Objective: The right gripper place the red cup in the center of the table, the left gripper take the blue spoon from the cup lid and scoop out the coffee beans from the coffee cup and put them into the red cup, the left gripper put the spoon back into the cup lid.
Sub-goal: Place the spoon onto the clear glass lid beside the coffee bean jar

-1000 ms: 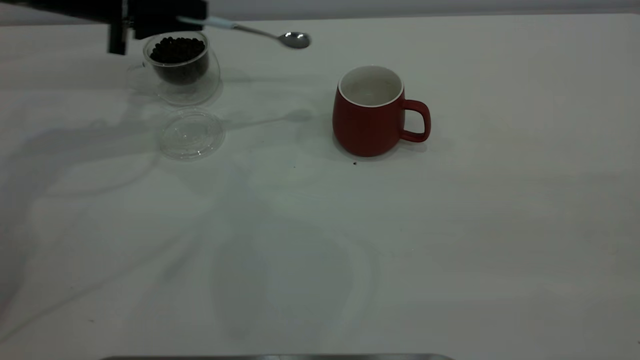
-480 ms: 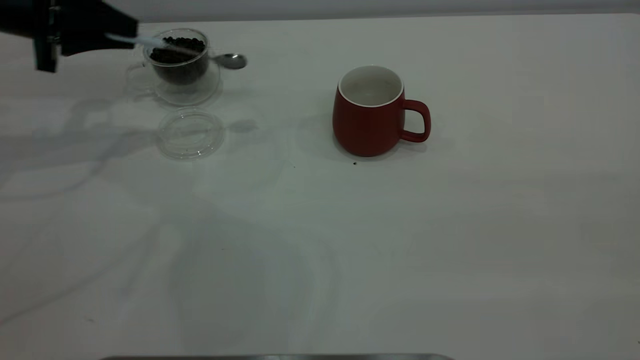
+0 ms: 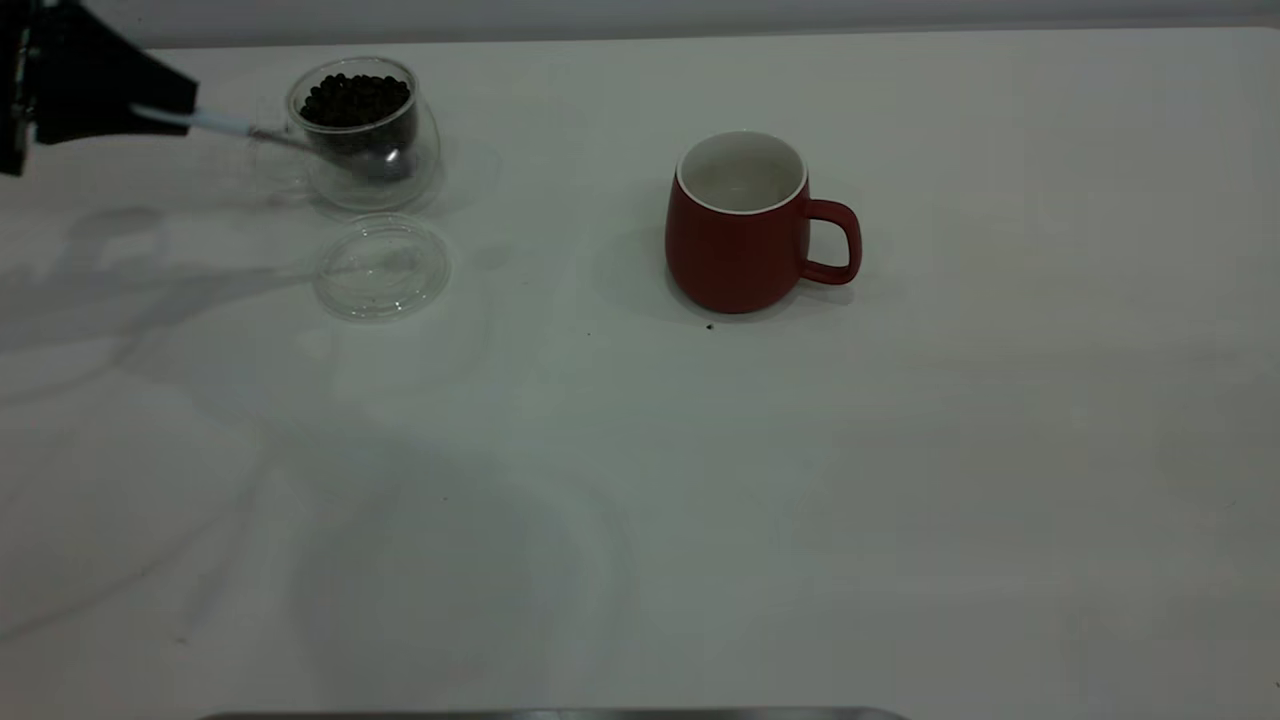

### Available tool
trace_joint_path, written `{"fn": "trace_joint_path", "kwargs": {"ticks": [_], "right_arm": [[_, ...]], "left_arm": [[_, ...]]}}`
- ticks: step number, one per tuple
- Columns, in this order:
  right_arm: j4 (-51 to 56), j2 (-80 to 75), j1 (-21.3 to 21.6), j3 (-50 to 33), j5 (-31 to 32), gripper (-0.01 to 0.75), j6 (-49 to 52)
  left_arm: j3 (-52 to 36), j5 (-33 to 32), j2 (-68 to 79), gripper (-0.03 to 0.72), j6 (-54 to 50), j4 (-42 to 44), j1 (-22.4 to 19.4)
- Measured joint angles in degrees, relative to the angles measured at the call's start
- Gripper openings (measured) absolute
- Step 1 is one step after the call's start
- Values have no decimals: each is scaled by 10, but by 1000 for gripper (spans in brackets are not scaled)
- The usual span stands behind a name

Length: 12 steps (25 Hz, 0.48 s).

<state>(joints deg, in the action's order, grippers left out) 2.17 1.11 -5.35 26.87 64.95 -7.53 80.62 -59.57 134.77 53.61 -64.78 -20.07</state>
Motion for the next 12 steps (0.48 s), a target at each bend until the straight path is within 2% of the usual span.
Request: {"fn": "trace_joint_path", "kwargs": {"ticks": [5,12], "right_arm": [[0,0,0,0,0,456,0],[0,0,0,0,0,456,0]], "left_arm": [[0,28,0,122,-25,55,-7],[-10,64,0,122,-26,37,-6]]}}
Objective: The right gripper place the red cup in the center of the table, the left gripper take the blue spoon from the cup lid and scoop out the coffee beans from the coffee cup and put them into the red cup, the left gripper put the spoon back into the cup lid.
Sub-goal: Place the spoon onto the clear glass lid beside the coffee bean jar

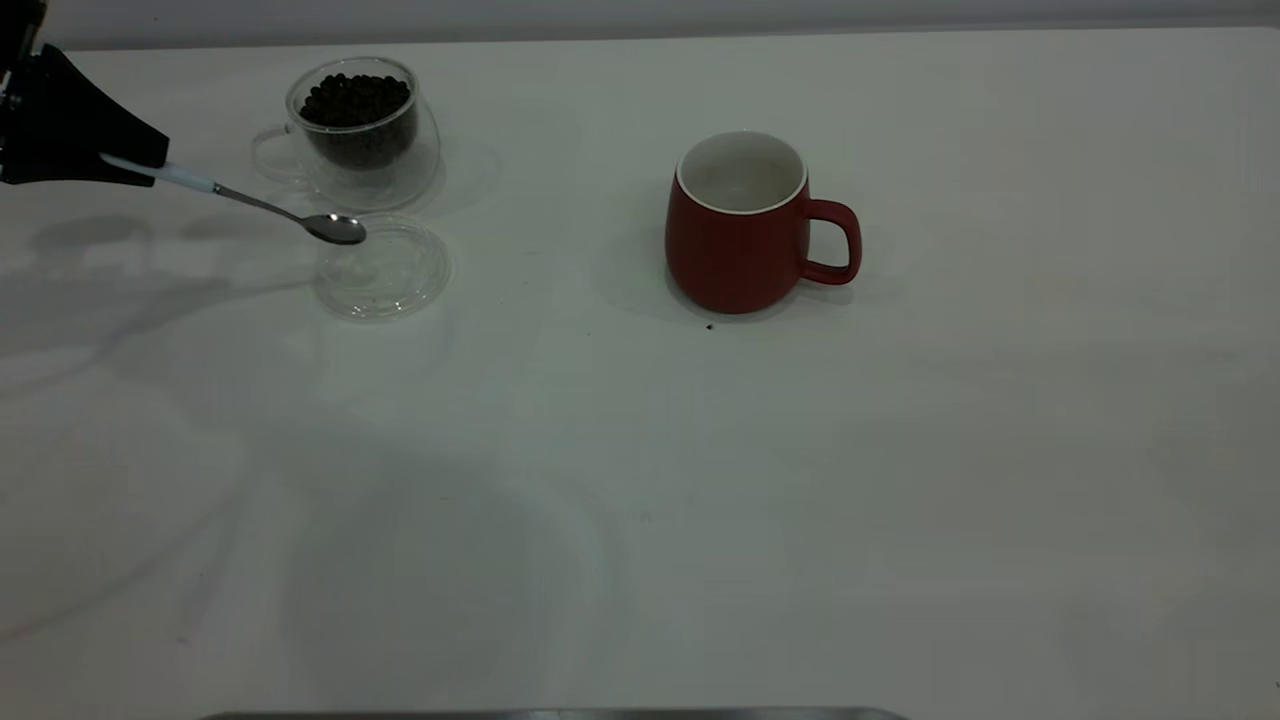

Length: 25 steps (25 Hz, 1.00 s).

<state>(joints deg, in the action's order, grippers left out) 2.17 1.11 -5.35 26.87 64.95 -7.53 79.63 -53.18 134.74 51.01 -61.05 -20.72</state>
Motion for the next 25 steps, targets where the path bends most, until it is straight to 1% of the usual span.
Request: {"fn": "trace_joint_path", "kwargs": {"ticks": [4,8,17,25], "right_arm": [[0,0,0,0,0,456,0],[0,0,0,0,0,456,0],[0,0,0,0,0,456,0],[0,0,0,0,0,456,0]], "left_arm": [[-23,12,0,122,23,-37,0],[-26,14,4,122,29,-60,1],[-26,21,49,122,53,-95,31],[-26,29,78,122,71,-133,42]]}}
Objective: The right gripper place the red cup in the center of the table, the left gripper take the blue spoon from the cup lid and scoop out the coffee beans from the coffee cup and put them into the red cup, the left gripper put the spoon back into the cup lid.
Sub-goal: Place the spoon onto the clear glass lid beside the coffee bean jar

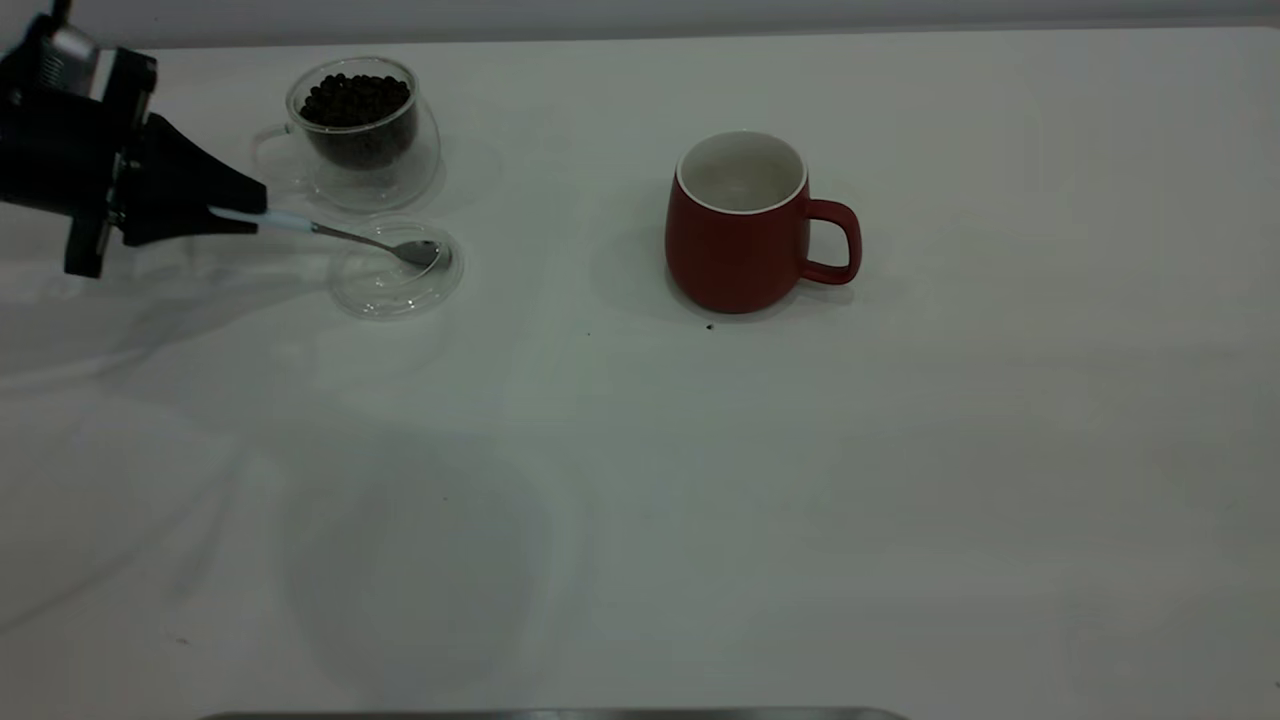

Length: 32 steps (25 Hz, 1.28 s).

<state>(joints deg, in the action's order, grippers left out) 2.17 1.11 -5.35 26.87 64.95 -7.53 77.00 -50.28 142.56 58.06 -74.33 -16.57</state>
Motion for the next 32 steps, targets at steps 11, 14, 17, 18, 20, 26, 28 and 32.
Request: {"fn": "trace_joint_path", "kwargs": {"ticks": [11,14,17,18,20,26,28,32], "right_arm": [[0,0,0,0,0,456,0],[0,0,0,0,0,456,0],[0,0,0,0,0,456,0],[0,0,0,0,0,456,0],[0,0,0,0,0,456,0],[0,0,0,0,0,456,0],[0,0,0,0,0,456,0],[0,0,0,0,0,456,0]], "left_arm": [[0,-12,16,122,9,-12,8],[0,-10,16,122,8,-12,8],[0,-7,16,122,7,-12,9],[0,-7,16,125,7,-12,9],[0,-1,16,141,7,-12,9],[0,19,16,273,5,-11,9],[0,19,16,330,5,-11,10],[0,19,16,440,3,-2,10]]}}
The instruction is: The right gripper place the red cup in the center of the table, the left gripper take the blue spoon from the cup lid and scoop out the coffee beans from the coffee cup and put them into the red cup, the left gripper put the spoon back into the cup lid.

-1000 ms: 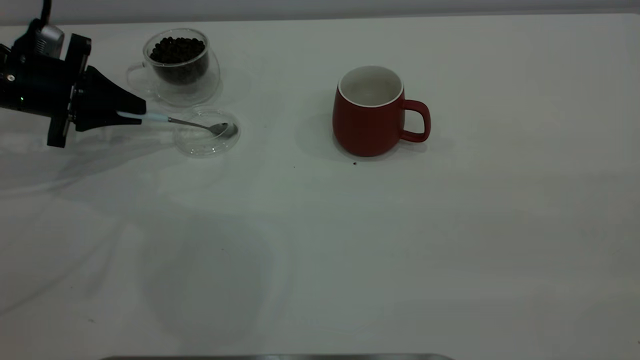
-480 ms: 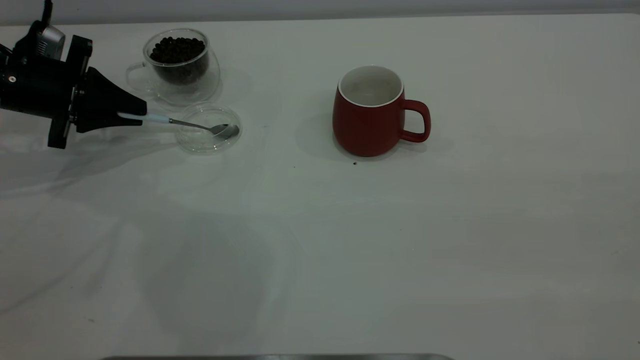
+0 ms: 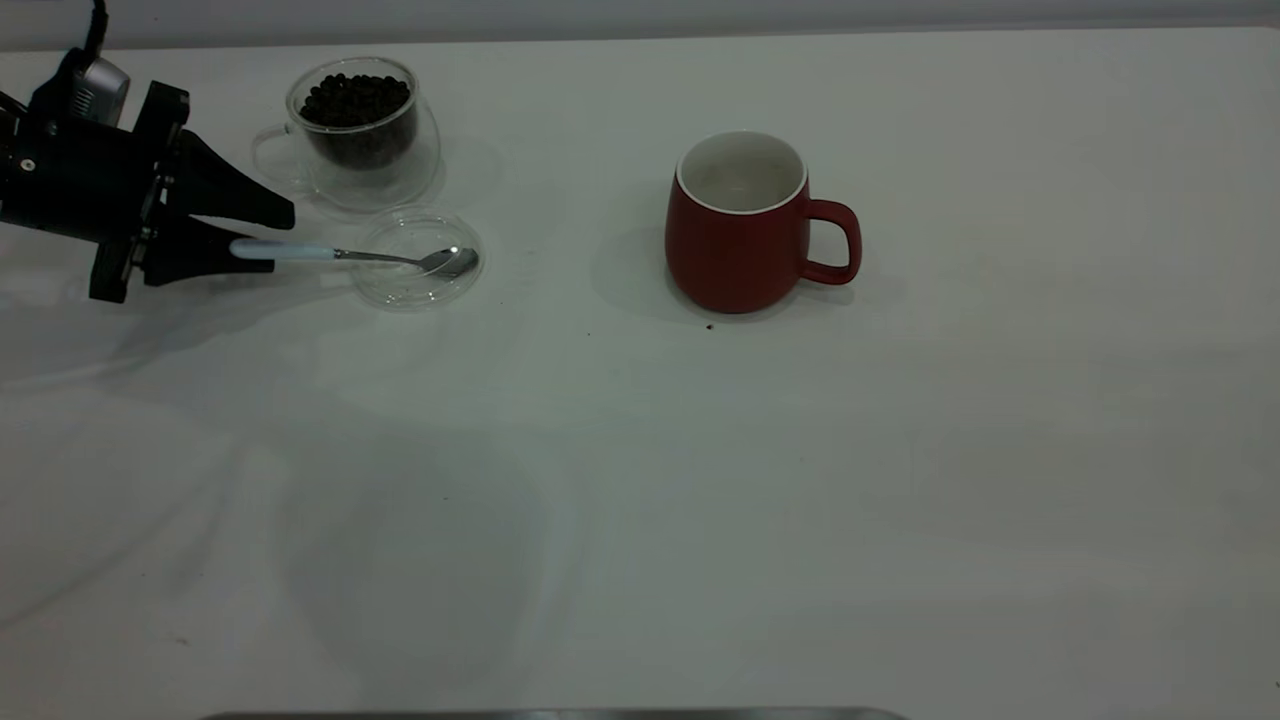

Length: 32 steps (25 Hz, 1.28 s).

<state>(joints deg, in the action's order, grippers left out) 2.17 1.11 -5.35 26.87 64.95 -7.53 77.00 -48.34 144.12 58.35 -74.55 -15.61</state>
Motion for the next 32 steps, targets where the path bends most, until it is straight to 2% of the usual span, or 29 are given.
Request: {"fn": "trace_joint_path", "kwargs": {"ticks": [6,12,18,21,32], "right_arm": [[0,0,0,0,0,456,0],[0,0,0,0,0,456,0],[0,0,0,0,0,456,0],[0,0,0,0,0,456,0],[0,0,0,0,0,455,0]], "left_arm": [[0,0,0,543,-51,105,0],[0,9,-16,557,-122,230,0],[0,8,-110,557,-204,329,0],[0,-12,-175,557,-250,376,0],[0,-161,-453,558,-380,520,2]]}}
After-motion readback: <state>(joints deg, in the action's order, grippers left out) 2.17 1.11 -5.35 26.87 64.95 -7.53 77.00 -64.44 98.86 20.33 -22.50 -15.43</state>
